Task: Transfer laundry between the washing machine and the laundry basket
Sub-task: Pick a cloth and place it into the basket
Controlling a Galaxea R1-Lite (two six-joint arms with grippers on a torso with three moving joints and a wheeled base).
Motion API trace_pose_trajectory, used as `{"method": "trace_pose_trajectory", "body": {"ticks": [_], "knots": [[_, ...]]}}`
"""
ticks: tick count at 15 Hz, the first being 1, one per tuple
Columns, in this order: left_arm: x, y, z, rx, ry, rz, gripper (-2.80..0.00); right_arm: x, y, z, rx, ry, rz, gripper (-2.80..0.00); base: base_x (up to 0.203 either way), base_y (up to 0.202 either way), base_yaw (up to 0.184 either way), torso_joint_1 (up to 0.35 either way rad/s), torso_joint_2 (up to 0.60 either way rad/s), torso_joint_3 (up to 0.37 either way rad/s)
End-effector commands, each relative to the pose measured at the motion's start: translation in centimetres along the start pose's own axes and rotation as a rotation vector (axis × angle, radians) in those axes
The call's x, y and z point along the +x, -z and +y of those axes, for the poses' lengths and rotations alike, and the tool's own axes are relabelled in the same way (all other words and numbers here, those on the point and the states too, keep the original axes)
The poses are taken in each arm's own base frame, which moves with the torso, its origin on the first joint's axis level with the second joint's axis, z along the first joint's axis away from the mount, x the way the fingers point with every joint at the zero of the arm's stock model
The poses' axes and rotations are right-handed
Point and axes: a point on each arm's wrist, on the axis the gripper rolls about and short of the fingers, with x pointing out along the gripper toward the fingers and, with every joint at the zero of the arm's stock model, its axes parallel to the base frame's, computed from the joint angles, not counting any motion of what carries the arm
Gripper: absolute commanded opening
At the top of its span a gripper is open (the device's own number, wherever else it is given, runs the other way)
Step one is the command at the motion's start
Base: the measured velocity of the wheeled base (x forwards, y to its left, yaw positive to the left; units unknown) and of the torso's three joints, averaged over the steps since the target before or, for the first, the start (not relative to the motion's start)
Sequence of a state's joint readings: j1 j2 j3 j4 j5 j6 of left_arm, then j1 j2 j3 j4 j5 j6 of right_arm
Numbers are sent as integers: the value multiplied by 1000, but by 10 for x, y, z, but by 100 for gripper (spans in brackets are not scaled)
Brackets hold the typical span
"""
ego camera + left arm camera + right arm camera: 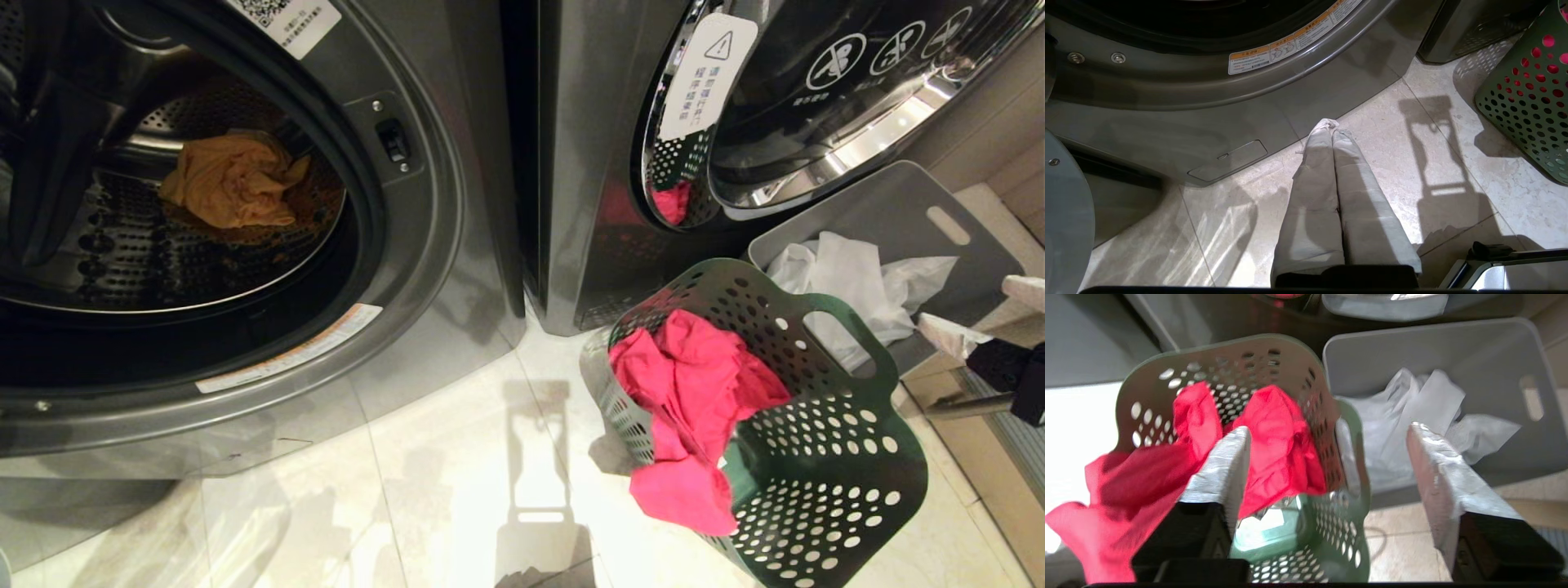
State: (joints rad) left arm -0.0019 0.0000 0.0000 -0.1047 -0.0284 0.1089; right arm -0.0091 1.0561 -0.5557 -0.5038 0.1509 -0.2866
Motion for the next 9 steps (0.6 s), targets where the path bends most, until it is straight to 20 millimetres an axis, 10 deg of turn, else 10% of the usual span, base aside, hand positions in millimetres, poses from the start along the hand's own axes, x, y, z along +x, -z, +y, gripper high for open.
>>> {"method": "trace_pose_trajectory", "body": {"ticks": [1, 9], "knots": [[2, 11, -1, 20, 7, 40, -280, -10, 9, 5, 3, -14, 14, 0, 0, 0, 0, 0, 0, 0], [2, 11, -1, 22, 7, 38, -280, -29, 22, 30, 287, -345, 237, 0, 0, 0, 0, 0, 0, 0]]}}
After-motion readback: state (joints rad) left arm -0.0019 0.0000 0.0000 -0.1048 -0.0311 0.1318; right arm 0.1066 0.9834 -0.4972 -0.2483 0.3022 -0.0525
